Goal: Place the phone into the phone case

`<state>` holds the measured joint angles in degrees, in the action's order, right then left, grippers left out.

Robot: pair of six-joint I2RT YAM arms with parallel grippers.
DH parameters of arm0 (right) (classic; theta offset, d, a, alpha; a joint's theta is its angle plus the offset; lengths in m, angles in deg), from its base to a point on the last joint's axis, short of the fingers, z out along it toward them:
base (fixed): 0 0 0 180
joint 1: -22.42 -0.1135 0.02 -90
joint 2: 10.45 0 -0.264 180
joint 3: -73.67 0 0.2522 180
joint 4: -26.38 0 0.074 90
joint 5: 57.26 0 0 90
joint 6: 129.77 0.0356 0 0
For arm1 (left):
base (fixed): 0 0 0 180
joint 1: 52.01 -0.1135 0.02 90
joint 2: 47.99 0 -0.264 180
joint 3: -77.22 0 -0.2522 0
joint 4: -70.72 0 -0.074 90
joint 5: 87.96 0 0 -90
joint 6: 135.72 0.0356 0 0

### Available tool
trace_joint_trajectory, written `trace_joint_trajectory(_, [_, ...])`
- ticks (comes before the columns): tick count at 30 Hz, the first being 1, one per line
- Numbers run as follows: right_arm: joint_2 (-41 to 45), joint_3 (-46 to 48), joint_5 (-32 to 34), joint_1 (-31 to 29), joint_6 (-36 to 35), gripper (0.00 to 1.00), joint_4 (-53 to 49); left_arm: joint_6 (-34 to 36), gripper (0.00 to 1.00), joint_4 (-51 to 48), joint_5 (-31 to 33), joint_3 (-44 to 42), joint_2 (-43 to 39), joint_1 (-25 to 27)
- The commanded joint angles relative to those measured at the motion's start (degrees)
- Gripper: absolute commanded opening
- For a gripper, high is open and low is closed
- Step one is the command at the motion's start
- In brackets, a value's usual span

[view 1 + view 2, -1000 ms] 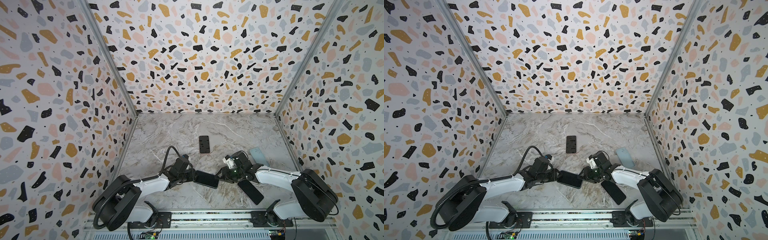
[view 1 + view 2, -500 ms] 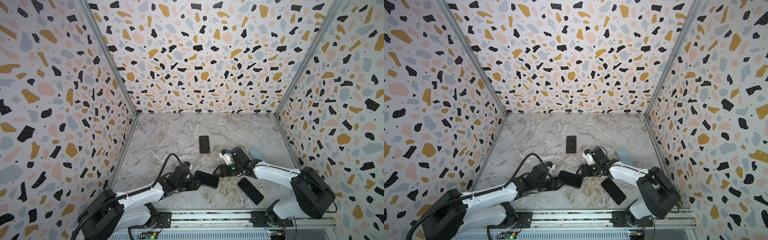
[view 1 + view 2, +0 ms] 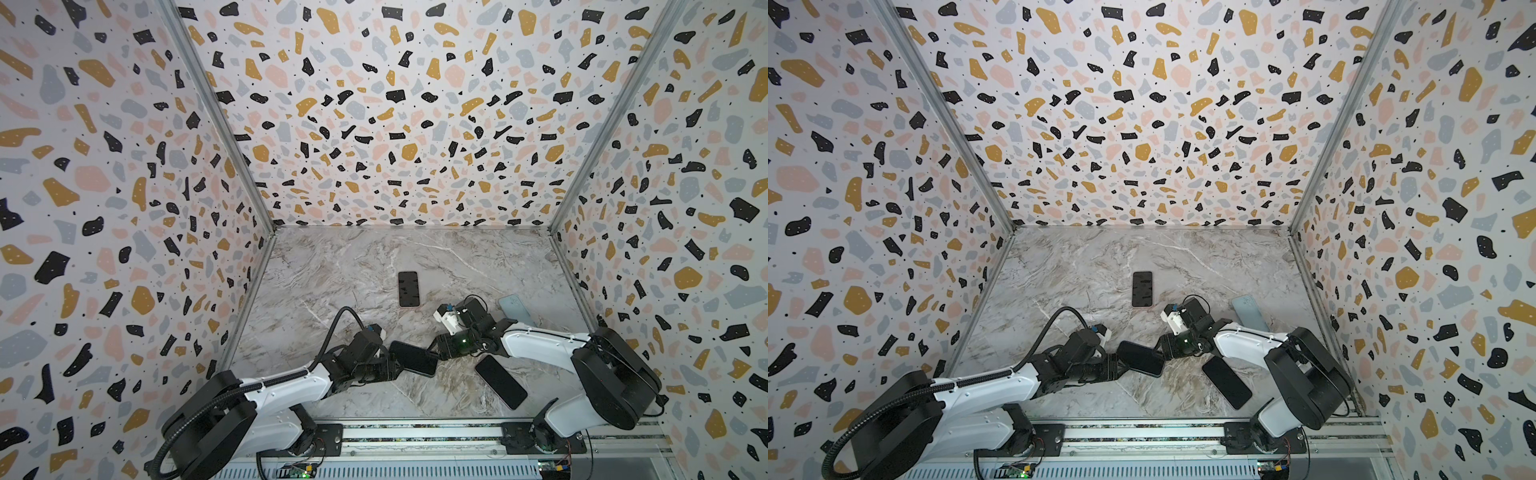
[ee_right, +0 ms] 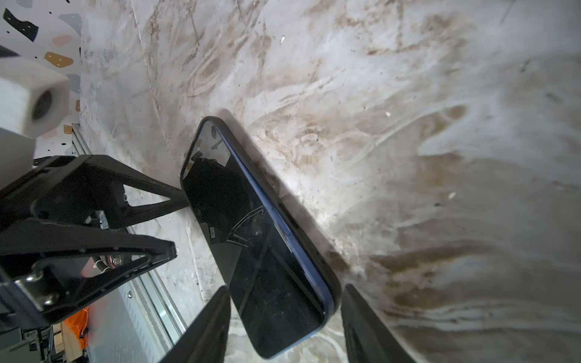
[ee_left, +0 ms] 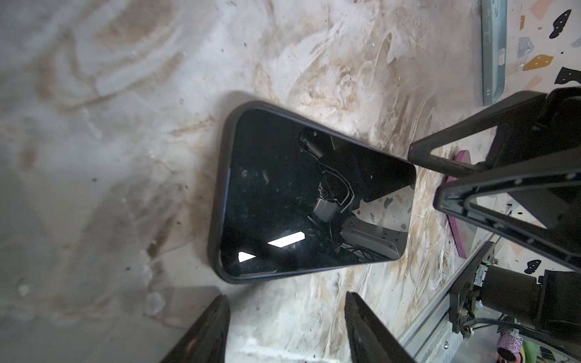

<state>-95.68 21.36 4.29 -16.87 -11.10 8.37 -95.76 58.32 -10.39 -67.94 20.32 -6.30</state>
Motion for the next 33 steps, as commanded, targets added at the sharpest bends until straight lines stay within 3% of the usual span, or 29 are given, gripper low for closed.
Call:
trace_joint_trajectory(1, [6.0,1.1,7.9,-0.7,4.8,0.56,-6.7,0.3,0.59,-1.4,2.8,-0.3,-0.7,-1.3])
trace_joint_trajectory(5, [13.3,6.2,11.1,-1.3,14.8,0.57,-7.6,-0.2,0.59,-0.1,4.0,-3.1,-5.1,-2.9])
trace_joint_trajectory(10, [18.2,10.9,10.3,-4.3,20.9,0.56,-2.4,2.8,0.59,-0.9,5.9,-2.4,-4.8,-5.6])
trace_joint_trajectory(18, [15.3,11.7,7.6,-8.1,22.0,0.49,3.2,5.1,0.58,5.5,2.3,-1.5,0.6,-6.3])
trace_joint_trajectory(33, [7.5,8.9,6.3,-11.1,22.0,0.36,7.1,2.9,0.5,11.2,-0.7,-3.8,1.6,-6.0])
